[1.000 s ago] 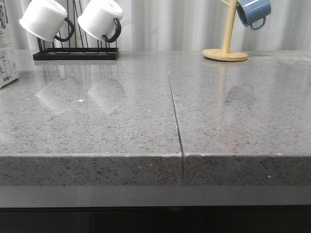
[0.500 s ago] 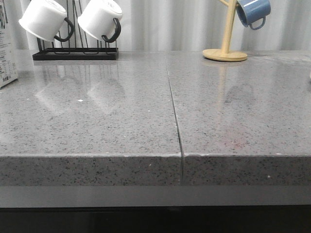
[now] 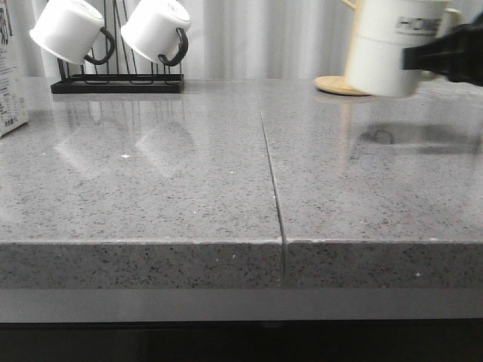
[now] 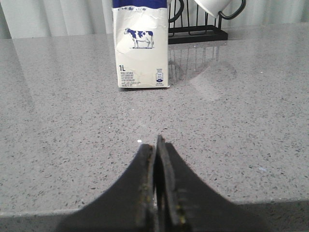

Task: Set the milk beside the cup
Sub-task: 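Lift and carry the mug with the right gripper toward the table center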

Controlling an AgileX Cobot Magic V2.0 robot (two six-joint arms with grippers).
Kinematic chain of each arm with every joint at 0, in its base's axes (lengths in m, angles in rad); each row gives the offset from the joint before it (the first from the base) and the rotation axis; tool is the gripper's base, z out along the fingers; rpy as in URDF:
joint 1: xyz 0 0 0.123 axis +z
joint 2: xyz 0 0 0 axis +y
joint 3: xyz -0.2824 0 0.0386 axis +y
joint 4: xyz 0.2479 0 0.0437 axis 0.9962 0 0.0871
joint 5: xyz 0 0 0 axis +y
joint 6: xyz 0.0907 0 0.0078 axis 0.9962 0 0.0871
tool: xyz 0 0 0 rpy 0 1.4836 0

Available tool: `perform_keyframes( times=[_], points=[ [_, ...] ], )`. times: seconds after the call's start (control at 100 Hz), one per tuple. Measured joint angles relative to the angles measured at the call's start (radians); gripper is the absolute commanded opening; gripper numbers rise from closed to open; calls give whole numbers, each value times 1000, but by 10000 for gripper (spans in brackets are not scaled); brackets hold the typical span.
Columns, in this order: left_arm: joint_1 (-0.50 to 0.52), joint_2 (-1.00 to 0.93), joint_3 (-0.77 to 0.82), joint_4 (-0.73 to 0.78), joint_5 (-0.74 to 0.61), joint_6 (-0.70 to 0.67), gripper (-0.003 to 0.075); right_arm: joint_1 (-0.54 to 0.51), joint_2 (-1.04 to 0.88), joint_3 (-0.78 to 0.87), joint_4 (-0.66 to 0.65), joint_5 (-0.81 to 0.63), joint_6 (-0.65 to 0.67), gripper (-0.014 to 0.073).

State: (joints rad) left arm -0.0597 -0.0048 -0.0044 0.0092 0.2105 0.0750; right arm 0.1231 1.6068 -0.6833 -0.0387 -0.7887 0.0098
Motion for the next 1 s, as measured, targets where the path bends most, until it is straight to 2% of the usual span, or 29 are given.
perform_keyframes(
  times=[0.35,0.72,0.77,0.92,1.0],
  points=[
    [0,0,0,0,0,0,-21,167,161,-123,-2,8,0,-67],
    [0,0,0,0,0,0,-21,227,245,-175,-3,16,0,-57],
    [0,0,0,0,0,0,-21,227,247,-175,-3,25,0,-24],
    [0,0,0,0,0,0,-20,229,247,-175,-3,27,0,171],
    [0,0,0,0,0,0,-21,229,247,-177,-3,27,0,210]
  ],
)
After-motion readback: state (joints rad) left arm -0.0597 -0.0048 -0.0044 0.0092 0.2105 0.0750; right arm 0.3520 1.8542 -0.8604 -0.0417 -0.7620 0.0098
